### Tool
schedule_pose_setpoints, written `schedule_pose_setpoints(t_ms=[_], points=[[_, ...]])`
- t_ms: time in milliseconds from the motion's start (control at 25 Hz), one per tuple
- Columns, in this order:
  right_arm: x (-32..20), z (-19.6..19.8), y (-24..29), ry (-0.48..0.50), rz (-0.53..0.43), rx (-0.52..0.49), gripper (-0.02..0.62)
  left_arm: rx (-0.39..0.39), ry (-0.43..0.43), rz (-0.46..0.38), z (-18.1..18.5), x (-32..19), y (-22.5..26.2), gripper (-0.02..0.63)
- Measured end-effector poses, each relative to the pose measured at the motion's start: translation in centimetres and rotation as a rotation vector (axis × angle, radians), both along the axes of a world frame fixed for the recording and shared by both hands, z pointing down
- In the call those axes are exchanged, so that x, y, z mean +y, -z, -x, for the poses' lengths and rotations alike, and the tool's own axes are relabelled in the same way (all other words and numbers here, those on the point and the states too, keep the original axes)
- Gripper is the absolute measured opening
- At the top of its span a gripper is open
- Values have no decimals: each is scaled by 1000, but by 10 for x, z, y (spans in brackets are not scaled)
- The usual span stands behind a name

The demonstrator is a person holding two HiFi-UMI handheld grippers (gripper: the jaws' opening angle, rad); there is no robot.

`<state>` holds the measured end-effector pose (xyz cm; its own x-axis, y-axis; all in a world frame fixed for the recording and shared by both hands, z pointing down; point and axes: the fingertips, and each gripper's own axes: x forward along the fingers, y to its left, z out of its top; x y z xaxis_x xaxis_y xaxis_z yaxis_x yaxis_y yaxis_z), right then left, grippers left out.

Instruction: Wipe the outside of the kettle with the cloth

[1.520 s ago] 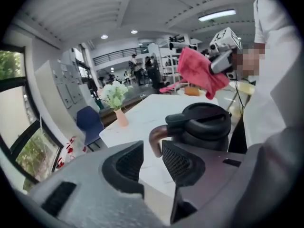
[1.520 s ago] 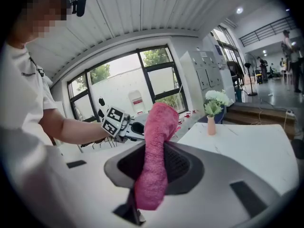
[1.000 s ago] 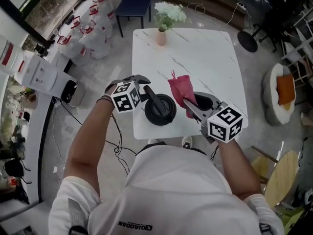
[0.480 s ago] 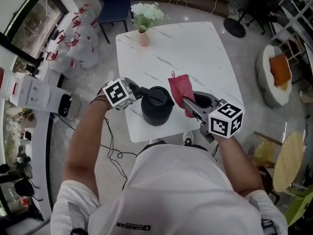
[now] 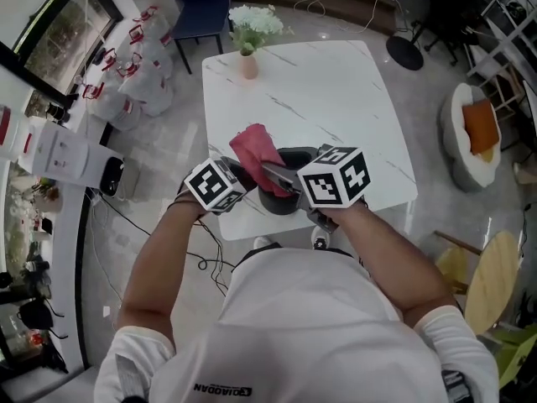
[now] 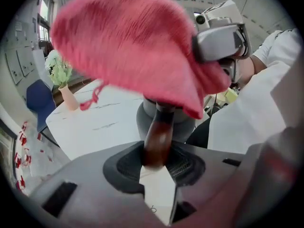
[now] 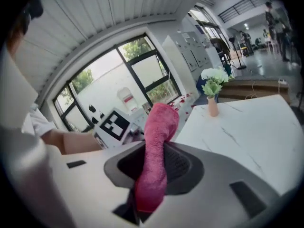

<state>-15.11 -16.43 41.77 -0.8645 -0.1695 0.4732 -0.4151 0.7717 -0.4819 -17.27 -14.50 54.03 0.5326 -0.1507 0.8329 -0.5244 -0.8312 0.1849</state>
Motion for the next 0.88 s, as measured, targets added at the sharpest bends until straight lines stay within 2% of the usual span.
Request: schedule_pose_setpoints(t_ms=[120, 280, 560, 760, 880], points=[[-4, -4, -24, 37, -120, 180, 103, 58, 67, -42, -7, 8, 3, 123], [-11, -19, -32, 45, -170, 273, 101, 101, 125, -122, -14, 10, 7, 121], [-21, -52, -43, 54, -84, 317, 100, 69, 138, -173, -19, 26, 3, 121], [-23, -79, -45, 8, -48, 284, 100, 57, 148, -205, -22, 32, 3, 121], [-30, -102, -56, -27, -92, 378, 97, 64, 157, -213, -21, 28, 6, 121]])
